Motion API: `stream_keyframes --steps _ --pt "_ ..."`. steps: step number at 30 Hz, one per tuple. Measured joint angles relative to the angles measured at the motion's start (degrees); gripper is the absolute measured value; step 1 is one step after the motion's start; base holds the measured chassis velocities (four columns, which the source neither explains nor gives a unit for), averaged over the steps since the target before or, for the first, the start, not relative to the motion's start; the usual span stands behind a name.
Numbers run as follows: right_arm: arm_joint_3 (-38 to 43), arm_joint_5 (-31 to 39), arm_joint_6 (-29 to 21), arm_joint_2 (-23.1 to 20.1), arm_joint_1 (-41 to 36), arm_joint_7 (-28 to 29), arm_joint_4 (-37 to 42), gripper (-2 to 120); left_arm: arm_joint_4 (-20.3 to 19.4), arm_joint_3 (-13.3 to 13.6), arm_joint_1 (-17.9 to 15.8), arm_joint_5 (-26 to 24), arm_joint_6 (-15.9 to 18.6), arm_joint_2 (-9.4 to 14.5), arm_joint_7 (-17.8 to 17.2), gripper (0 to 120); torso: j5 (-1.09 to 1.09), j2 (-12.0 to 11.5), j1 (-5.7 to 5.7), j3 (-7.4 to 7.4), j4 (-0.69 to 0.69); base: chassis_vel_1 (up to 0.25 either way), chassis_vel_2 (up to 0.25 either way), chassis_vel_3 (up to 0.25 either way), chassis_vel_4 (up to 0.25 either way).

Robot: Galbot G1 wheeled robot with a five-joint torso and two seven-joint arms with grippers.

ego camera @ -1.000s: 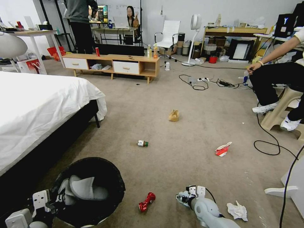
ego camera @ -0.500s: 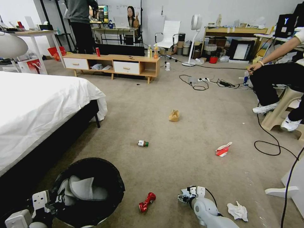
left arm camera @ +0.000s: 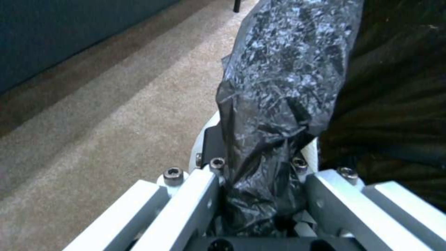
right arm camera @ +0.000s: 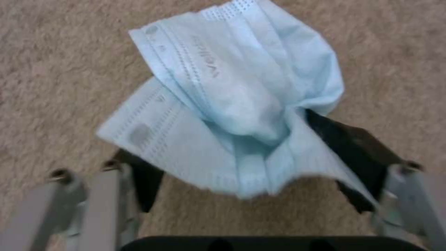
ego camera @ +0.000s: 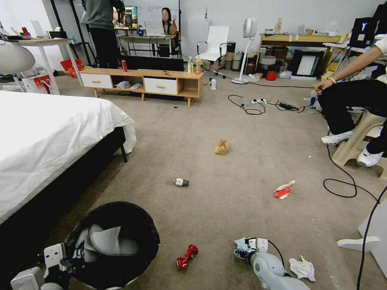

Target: Pick up the trash bin and place the garbage on the floor into it.

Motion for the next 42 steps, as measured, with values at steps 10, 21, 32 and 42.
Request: stream_keyframes --steps 10,21,32,42 --pt "-0.57 -0.37 0.45 -0.46 -0.65 -0.63 1.10 36 0.24 0.18 -0.08 0.30 -0.21 -0.27 0.10 6 0.07 0.00 0.00 0.00 0.07 0.000 0.000 0.000 0.000" --pt "-0.81 -2.73 2.03 -3.77 -2.71 -1.77 5.50 0 0.77 0.50 -0.32 0.73 -0.29 -0.48 0.14 6 0.07 0.00 0.00 0.01 0.04 0.000 0.000 0.000 0.000" --pt "-0.42 -5.75 4.01 -7.37 -5.57 -2.20 11.10 0 1.04 0.84 -0.29 1.27 -0.60 -0.65 0.43 6 0.05 -0.01 0.00 0.00 0.04 0.000 0.000 0.000 0.000" --pt "4.49 -5.44 6.29 -14.83 -9.70 -1.29 27.40 0 0.64 1.25 -0.82 -1.47 1.47 0.49 -0.72 6 0.04 0.00 0.00 0.00 0.02 0.000 0.000 0.000 0.000"
